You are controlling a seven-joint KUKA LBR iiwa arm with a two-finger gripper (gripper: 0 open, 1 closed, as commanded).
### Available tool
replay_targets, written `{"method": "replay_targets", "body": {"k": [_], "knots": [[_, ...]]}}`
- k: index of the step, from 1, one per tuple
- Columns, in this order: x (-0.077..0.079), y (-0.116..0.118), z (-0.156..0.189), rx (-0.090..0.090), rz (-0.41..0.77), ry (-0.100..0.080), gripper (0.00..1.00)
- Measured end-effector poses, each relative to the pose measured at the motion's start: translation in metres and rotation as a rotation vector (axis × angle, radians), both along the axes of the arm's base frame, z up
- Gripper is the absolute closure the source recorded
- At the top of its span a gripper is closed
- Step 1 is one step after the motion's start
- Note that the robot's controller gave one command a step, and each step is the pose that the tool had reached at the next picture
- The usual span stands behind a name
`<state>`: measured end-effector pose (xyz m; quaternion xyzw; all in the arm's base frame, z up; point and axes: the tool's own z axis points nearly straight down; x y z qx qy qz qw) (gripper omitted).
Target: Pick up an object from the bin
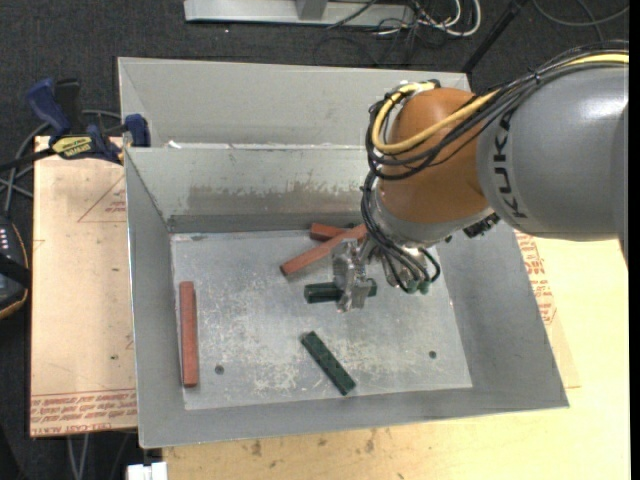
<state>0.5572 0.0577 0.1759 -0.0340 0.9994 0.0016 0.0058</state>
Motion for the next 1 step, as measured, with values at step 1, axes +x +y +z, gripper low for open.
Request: {"method": "replay_targets", "body": {"k": [1], "knots": [[0.0007, 0.0088, 0.0612, 0.001, -0.399, 0.005, 1.00]]}}
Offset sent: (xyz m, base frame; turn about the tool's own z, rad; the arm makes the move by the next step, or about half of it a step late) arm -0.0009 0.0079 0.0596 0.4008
